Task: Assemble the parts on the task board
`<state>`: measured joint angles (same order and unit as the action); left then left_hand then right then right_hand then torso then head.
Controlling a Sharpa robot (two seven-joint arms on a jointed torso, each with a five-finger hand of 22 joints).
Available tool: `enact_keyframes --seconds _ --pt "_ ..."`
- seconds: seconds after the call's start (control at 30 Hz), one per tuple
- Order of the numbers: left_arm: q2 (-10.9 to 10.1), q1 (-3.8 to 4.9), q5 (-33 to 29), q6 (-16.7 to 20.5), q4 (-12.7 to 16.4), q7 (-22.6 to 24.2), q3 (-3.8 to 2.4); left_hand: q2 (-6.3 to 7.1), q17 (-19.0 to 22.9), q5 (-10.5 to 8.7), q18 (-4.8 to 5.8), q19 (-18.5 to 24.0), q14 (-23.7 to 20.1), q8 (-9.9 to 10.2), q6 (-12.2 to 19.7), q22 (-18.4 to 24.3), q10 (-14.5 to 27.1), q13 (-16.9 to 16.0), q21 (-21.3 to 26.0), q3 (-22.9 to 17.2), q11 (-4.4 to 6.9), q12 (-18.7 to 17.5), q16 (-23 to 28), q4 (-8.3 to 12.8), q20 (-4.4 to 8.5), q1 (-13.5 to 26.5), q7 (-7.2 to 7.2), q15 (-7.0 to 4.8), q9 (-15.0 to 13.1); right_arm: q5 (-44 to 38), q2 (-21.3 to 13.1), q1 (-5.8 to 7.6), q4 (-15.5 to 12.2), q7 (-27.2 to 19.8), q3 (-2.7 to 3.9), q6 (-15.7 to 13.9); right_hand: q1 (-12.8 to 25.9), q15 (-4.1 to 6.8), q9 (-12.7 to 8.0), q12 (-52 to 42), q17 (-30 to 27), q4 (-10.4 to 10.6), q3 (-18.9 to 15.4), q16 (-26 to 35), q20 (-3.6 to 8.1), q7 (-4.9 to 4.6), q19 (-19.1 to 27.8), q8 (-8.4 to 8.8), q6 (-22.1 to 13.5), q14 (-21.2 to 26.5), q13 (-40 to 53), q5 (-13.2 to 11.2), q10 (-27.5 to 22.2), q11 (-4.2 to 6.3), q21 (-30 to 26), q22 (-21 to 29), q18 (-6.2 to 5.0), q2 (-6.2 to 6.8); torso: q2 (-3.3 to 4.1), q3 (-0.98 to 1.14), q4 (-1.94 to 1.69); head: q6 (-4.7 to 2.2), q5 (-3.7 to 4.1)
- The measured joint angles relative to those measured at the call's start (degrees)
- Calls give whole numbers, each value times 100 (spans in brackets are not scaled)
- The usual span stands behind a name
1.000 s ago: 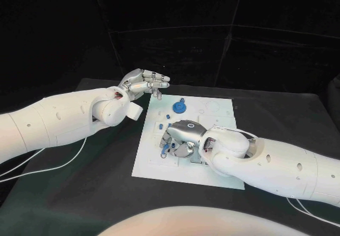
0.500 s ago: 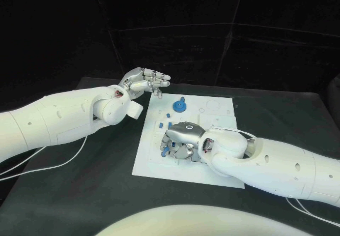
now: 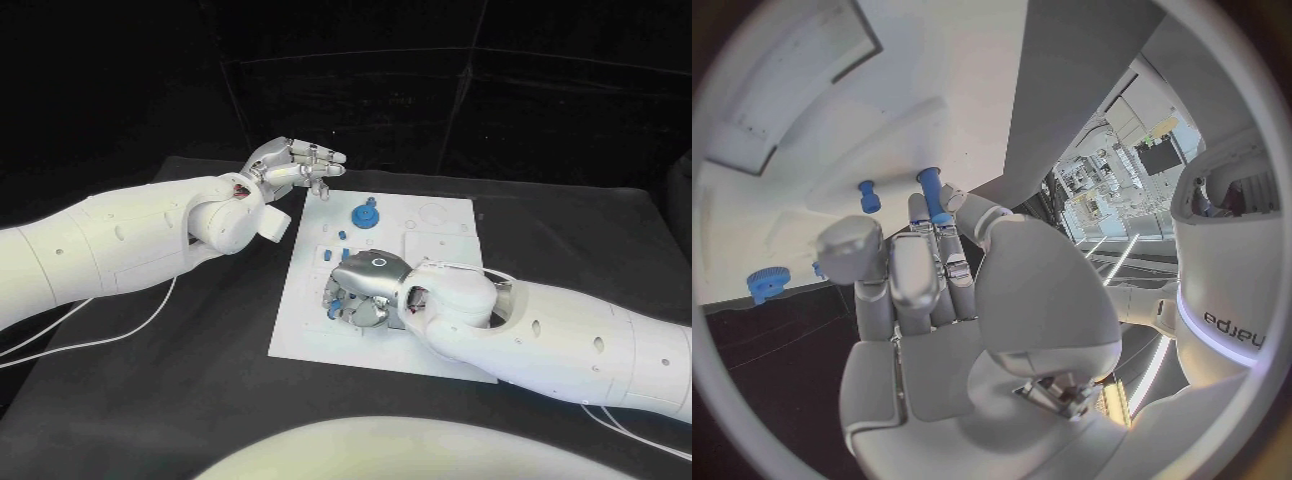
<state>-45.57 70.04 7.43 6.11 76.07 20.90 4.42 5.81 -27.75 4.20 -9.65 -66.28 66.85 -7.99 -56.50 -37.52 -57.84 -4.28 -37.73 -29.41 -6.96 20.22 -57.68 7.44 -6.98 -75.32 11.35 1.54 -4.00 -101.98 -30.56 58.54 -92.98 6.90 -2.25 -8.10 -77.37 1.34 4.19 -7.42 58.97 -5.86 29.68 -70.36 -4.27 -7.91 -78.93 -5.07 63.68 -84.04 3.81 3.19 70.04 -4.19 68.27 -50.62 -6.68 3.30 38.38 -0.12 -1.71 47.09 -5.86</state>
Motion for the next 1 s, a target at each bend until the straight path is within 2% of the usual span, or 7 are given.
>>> enact_keyframes --seconds 0.33,0.57,0.6,0.63,0.8,0.87,1.0 --pt "-4 0 0 -6 5 -10 0 0 0 0 0 0 0 0 0 0 0 0 0 0 0 0 0 0 0 0 0 0 0 -154 39 0 -8 64 -46 -56 179 -3 -22 135 -33 36 -32 0 -25 -87 25 81 -96 3 5 74 18 16 0 48 -1 177 1 0 0 1 9" --pt "-16 0 0 -10 6 -19 0 0 0 0 0 0 0 0 0 -1 0 -1 0 0 0 0 0 0 0 0 0 0 0 -179 33 -27 4 113 -76 -87 477 -165 -47 366 -301 172 -303 156 -169 -201 169 132 -412 5 -35 216 -588 -168 -233 392 0 476 1 1 -2 4 12" --pt "-16 0 0 -11 6 -21 0 0 -1 0 0 0 0 0 0 -1 0 -1 0 0 0 0 0 0 0 0 0 0 0 -179 29 -27 4 115 -76 -104 524 -195 -50 367 -426 193 -403 242 -194 -207 244 132 -527 29 -34 259 -764 -193 -352 574 -13 523 1 2 -2 4 12" --pt "-17 0 0 -12 6 -23 0 0 -1 0 0 0 0 0 0 -1 0 -1 0 0 0 0 0 0 0 0 0 0 0 -178 26 -27 4 115 -76 -122 563 -209 -52 367 -535 214 -505 319 -196 -209 304 132 -630 43 -34 304 -921 -211 -454 726 -99 562 0 2 -2 2 12" --pt "-19 0 0 -16 7 -33 0 0 10 0 0 0 0 0 0 6 0 -1 0 0 0 36 0 0 0 0 0 0 0 -137 -53 -27 -59 99 -76 -305 619 -215 -47 260 -803 422 -1380 482 -209 -197 408 132 -1093 75 3 539 -1463 -225 -753 1124 -93 618 1 5 -2 -13 17" --pt "-20 0 0 -19 6 -37 0 0 10 0 0 0 0 0 0 6 0 1 0 0 0 36 0 0 0 0 0 0 0 -99 -144 -27 -134 73 -76 -435 493 -235 -26 110 -872 531 -1928 533 -203 -195 414 126 -1204 95 23 575 -1606 -205 -856 1251 -178 492 0 6 -1 -21 32" --pt "-33 0 0 -21 -4 -44 1 0 10 0 0 0 0 0 0 5 0 4 0 0 0 36 0 0 0 0 0 0 0 12 -471 -27 -362 1 -75 -751 274 -235 -24 -147 -907 739 -2545 533 -203 -188 414 126 -1242 95 24 654 -1703 -207 -890 1302 -181 349 -7 8 10 -49 68"
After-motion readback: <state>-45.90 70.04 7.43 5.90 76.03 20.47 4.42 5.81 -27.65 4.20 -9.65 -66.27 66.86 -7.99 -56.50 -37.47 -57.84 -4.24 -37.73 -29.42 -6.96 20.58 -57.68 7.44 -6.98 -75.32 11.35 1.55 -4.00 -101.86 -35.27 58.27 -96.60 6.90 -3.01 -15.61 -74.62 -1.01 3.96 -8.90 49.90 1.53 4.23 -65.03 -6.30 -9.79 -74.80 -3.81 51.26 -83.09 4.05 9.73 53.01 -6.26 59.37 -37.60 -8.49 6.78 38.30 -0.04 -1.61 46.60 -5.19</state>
